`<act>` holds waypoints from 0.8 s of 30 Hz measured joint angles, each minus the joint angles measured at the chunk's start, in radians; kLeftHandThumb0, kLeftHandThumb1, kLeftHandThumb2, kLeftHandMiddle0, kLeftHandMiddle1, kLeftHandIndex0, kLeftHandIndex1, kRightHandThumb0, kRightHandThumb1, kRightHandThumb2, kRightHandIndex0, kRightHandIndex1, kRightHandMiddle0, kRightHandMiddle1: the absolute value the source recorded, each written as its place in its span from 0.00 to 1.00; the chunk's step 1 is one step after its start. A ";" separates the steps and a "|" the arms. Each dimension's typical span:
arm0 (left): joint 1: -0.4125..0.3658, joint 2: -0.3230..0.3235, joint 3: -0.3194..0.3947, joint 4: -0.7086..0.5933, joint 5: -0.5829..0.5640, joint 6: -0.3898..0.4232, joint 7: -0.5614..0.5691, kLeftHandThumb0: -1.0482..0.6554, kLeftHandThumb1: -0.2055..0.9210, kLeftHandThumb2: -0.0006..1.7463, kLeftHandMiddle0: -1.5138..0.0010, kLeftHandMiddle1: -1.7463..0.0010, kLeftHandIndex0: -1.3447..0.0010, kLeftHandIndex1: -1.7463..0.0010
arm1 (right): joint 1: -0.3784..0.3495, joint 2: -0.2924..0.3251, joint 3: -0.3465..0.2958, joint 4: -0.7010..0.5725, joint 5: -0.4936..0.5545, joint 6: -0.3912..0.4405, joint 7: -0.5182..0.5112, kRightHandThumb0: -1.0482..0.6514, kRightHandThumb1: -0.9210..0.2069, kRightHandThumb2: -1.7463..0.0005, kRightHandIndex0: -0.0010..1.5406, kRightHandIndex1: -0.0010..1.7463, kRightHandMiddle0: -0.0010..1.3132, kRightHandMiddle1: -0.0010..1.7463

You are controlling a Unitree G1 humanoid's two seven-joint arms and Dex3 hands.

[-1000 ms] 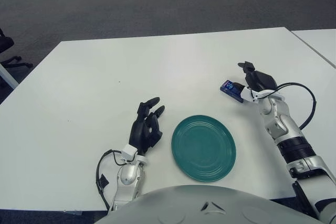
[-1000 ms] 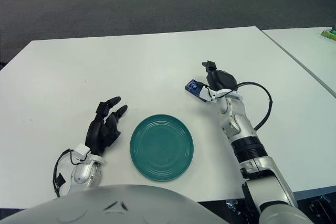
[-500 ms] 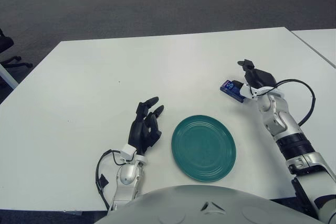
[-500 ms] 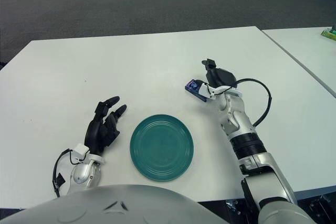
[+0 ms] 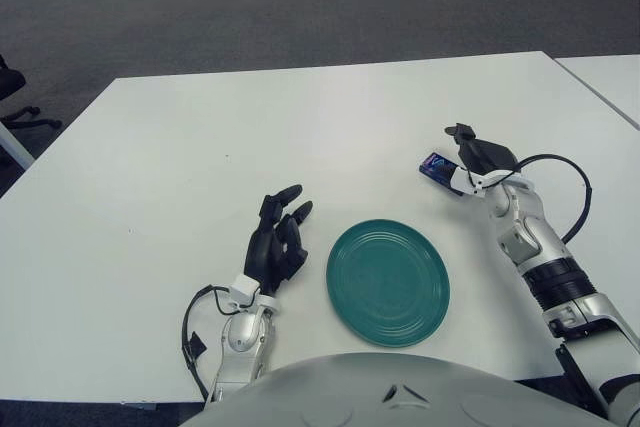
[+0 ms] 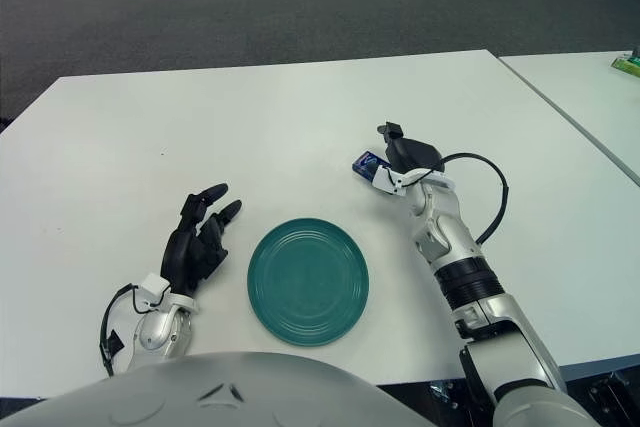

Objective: Put the gum into the plate.

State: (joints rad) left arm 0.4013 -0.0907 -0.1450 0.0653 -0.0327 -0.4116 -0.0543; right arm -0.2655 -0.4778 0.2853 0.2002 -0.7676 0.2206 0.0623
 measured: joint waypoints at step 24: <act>-0.002 -0.013 -0.003 0.000 -0.029 0.006 -0.020 0.15 1.00 0.48 0.68 0.78 0.89 0.46 | 0.076 -0.045 0.021 -0.104 -0.049 0.055 0.095 0.18 0.00 0.76 0.28 0.02 0.00 0.26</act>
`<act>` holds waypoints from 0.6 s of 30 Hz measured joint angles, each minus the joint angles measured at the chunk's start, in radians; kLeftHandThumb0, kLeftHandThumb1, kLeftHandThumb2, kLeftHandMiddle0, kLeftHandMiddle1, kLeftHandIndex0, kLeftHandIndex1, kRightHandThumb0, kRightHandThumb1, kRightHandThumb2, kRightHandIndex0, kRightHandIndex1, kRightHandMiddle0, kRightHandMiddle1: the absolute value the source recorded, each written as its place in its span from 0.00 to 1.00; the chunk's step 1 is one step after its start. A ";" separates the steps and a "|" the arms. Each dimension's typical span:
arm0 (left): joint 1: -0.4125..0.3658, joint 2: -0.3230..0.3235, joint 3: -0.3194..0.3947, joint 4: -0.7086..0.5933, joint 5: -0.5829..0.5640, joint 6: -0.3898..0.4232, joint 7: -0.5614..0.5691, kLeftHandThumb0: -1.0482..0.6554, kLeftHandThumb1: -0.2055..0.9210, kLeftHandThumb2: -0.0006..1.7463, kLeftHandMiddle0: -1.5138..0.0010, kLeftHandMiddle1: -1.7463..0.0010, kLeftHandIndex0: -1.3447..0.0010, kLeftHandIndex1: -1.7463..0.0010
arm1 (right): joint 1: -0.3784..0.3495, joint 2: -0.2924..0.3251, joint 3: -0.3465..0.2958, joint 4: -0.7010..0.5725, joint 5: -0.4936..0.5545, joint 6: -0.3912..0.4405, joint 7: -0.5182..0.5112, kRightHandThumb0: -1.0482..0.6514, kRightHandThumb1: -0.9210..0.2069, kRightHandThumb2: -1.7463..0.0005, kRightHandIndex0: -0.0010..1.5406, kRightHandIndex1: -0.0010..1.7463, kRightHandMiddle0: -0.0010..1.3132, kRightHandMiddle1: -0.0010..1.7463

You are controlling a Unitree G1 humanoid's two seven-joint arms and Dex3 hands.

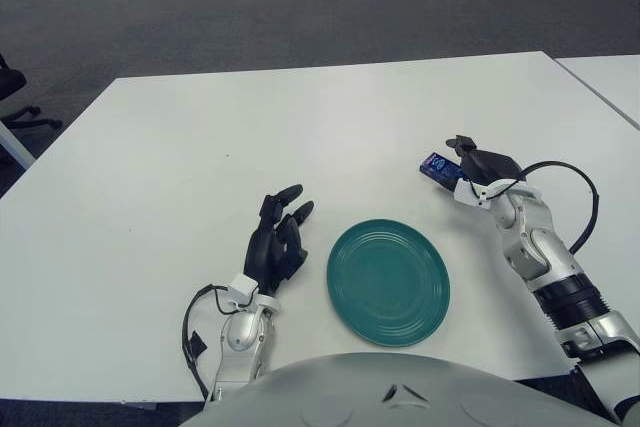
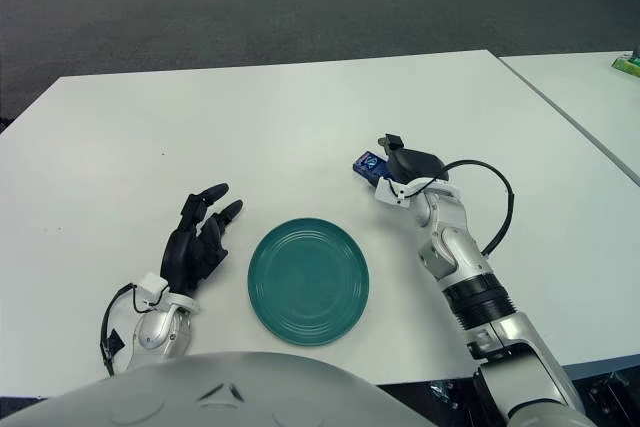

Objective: Put the gum into the plate.

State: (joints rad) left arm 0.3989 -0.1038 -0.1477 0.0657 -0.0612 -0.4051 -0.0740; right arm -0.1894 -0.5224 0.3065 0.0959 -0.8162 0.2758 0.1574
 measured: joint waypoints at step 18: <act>0.010 -0.001 -0.011 -0.015 0.014 0.010 0.001 0.15 1.00 0.49 0.68 0.76 0.90 0.46 | 0.007 -0.003 0.017 0.026 -0.002 0.017 0.041 0.18 0.00 0.74 0.27 0.01 0.00 0.26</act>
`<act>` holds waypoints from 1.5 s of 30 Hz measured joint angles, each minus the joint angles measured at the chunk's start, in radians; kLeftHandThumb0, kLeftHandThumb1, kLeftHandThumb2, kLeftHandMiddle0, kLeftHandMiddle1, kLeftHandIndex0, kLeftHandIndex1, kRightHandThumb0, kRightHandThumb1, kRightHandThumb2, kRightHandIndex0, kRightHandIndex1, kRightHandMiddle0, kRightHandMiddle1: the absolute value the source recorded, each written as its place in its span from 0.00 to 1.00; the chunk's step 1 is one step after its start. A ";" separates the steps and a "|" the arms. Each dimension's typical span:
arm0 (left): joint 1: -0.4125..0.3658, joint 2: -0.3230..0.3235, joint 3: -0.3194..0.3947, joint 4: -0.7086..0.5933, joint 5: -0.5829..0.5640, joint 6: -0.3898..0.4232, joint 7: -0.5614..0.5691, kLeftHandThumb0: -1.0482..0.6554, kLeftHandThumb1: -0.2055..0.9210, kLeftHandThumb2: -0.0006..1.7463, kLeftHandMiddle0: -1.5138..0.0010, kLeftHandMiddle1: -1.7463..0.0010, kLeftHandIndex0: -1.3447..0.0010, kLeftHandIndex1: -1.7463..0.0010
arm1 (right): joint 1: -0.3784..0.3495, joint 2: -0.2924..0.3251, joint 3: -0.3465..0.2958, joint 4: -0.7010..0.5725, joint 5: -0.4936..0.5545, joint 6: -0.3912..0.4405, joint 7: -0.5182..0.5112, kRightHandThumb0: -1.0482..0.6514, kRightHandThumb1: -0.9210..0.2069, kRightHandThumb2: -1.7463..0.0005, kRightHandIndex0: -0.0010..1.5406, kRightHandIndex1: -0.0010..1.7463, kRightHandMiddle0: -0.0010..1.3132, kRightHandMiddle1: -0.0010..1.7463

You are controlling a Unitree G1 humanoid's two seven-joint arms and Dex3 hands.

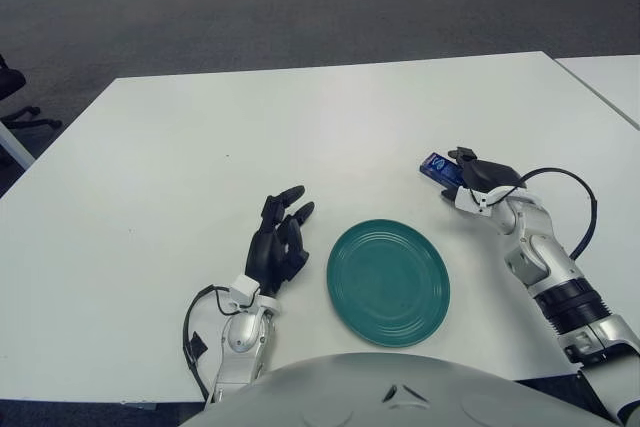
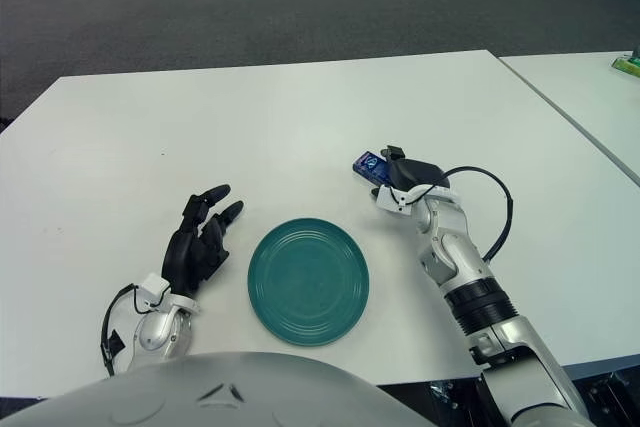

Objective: Put the gum into the plate.

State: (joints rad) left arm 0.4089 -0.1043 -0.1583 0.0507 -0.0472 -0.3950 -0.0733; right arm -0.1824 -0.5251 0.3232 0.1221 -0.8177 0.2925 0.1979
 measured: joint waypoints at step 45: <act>0.045 -0.008 -0.021 -0.034 0.020 0.000 0.010 0.15 1.00 0.49 0.68 0.72 0.87 0.44 | -0.147 0.005 0.059 0.151 -0.030 0.064 0.087 0.16 0.00 0.69 0.12 0.53 0.00 0.27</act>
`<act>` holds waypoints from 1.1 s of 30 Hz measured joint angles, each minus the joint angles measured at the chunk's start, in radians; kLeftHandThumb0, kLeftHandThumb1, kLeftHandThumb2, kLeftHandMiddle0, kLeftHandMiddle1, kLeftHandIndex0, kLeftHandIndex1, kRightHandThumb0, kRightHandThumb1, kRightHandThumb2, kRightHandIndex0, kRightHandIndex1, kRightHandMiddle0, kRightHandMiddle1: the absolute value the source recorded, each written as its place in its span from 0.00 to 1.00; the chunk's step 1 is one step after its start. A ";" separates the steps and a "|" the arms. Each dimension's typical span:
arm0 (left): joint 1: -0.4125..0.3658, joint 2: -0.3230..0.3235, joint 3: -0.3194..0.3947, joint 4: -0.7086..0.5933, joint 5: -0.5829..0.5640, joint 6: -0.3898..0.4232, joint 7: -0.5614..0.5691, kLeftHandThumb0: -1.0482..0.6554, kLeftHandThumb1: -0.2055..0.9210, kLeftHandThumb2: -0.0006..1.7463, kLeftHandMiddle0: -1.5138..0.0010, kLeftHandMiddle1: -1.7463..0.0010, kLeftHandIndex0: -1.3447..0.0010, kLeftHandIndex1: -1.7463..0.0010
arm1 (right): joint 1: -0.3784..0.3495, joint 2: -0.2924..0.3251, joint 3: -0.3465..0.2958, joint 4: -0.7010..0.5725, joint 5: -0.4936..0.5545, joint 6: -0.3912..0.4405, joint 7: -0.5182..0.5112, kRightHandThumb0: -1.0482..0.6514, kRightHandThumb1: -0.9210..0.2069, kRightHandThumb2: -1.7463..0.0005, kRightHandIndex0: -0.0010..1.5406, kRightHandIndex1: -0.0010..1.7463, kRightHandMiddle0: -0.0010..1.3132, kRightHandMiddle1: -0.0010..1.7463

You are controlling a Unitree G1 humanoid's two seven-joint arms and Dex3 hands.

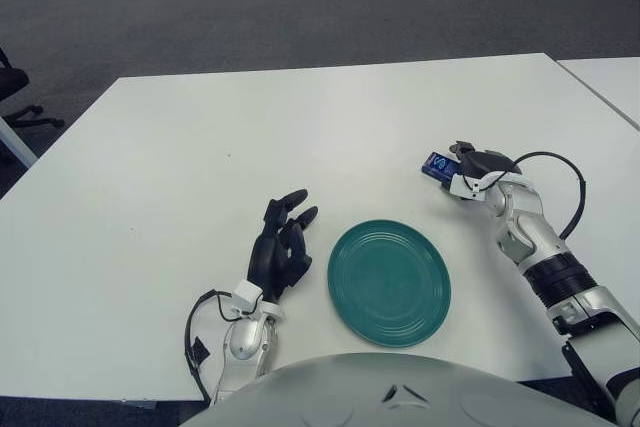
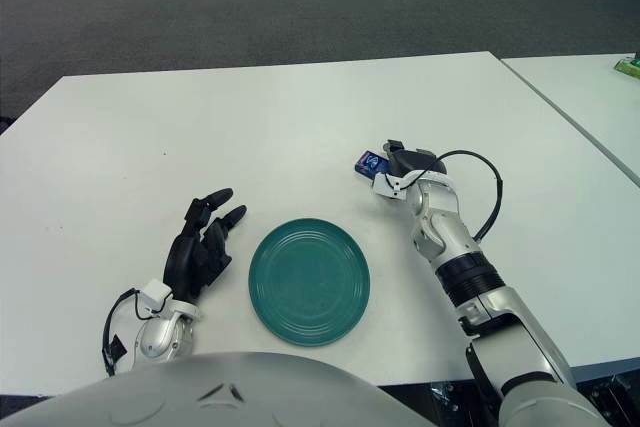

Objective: Put the gum into the plate.

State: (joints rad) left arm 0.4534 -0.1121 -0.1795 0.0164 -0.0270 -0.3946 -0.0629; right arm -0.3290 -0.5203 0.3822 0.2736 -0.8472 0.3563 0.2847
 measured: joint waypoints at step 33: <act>0.049 0.030 -0.016 -0.096 -0.123 0.108 -0.072 0.14 1.00 0.48 0.68 0.70 0.88 0.44 | -0.152 -0.151 0.022 0.036 0.182 -0.086 0.544 0.13 0.00 0.68 0.22 0.05 0.00 0.41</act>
State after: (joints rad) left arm 0.5022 -0.0826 -0.1950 -0.0797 -0.1501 -0.2868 -0.1349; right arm -0.4814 -0.6709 0.4046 0.3091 -0.6656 0.2706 0.8285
